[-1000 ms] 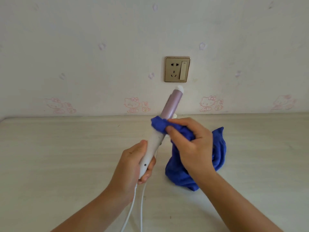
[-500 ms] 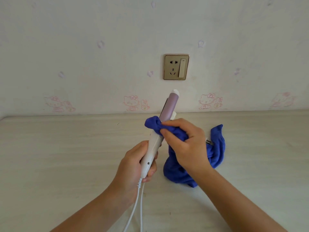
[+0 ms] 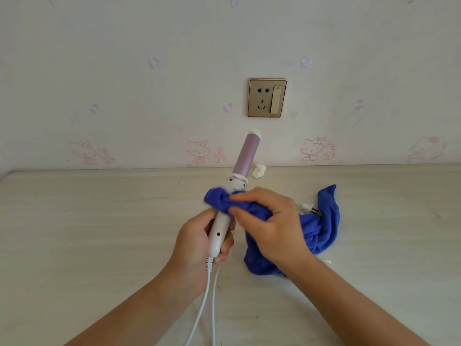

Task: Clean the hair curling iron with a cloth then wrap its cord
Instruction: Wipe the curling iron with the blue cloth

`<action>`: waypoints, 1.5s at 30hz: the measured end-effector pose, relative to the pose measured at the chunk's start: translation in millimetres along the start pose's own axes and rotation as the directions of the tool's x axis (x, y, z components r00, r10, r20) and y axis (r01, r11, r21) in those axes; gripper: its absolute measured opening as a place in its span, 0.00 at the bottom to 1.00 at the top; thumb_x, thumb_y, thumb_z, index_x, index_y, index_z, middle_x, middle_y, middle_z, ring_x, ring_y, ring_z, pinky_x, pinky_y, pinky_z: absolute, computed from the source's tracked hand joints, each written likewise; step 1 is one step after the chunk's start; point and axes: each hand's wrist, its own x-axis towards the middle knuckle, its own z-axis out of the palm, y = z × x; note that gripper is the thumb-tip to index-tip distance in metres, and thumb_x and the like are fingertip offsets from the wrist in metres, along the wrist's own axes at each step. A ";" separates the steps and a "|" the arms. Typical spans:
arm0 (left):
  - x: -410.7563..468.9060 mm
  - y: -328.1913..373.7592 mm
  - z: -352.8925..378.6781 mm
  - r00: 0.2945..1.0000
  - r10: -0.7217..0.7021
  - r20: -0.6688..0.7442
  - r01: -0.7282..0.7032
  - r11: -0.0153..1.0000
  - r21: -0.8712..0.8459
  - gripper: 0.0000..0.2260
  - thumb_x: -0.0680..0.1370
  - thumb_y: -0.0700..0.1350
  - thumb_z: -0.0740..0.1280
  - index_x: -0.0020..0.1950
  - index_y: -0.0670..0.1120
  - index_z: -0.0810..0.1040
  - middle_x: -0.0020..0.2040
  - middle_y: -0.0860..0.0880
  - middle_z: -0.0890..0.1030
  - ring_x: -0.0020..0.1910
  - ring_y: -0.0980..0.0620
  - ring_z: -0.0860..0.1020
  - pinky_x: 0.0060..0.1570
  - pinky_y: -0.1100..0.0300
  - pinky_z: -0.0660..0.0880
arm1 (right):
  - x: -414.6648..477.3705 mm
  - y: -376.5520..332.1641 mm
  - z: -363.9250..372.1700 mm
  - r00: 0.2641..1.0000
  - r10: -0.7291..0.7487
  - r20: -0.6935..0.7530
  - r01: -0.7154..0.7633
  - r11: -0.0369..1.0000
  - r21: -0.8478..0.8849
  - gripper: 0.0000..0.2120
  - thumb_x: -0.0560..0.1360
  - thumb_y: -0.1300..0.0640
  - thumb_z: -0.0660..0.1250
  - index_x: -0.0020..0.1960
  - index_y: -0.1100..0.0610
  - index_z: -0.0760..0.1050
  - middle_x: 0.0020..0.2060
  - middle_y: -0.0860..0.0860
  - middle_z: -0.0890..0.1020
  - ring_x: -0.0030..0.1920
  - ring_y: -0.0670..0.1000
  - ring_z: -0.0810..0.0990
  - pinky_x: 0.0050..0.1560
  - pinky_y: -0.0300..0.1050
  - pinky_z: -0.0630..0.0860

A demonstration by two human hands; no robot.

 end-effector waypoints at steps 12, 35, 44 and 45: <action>-0.2 -2.7 0.0 0.999 -0.016 -0.028 0.014 0.997 -0.082 0.12 0.82 0.44 0.61 0.46 0.38 0.79 0.31 0.45 0.72 0.22 0.53 0.67 0.18 0.64 0.59 | 0.3 2.5 2.6 0.999 0.022 0.040 -0.021 0.999 -0.024 0.10 0.74 0.67 0.75 0.51 0.55 0.86 0.45 0.43 0.87 0.49 0.44 0.86 0.51 0.32 0.77; -2.8 -3.8 -11.7 0.984 0.103 0.143 -0.121 0.985 0.120 0.22 0.83 0.53 0.60 0.36 0.43 0.81 0.28 0.45 0.75 0.18 0.51 0.68 0.19 0.63 0.64 | 2.4 0.2 -1.0 0.998 -0.053 0.038 0.055 0.998 -0.038 0.09 0.74 0.64 0.75 0.52 0.54 0.86 0.45 0.43 0.87 0.47 0.47 0.86 0.51 0.37 0.80; 0.4 -4.4 -13.4 0.983 0.186 0.012 -0.186 0.981 0.052 0.17 0.78 0.48 0.62 0.30 0.47 0.79 0.23 0.45 0.69 0.17 0.51 0.65 0.18 0.65 0.61 | -7.6 -1.0 6.9 0.970 -0.028 0.243 0.016 0.999 0.052 0.08 0.74 0.67 0.75 0.52 0.59 0.85 0.40 0.51 0.87 0.42 0.50 0.87 0.52 0.50 0.82; 0.7 -3.5 -14.4 0.982 0.189 -0.001 -0.189 0.982 0.015 0.18 0.80 0.47 0.60 0.32 0.46 0.79 0.24 0.44 0.68 0.16 0.51 0.65 0.18 0.65 0.61 | -8.2 -0.7 10.1 0.968 -0.042 0.249 0.036 0.999 0.029 0.08 0.74 0.66 0.75 0.52 0.59 0.86 0.40 0.51 0.87 0.43 0.49 0.87 0.52 0.50 0.82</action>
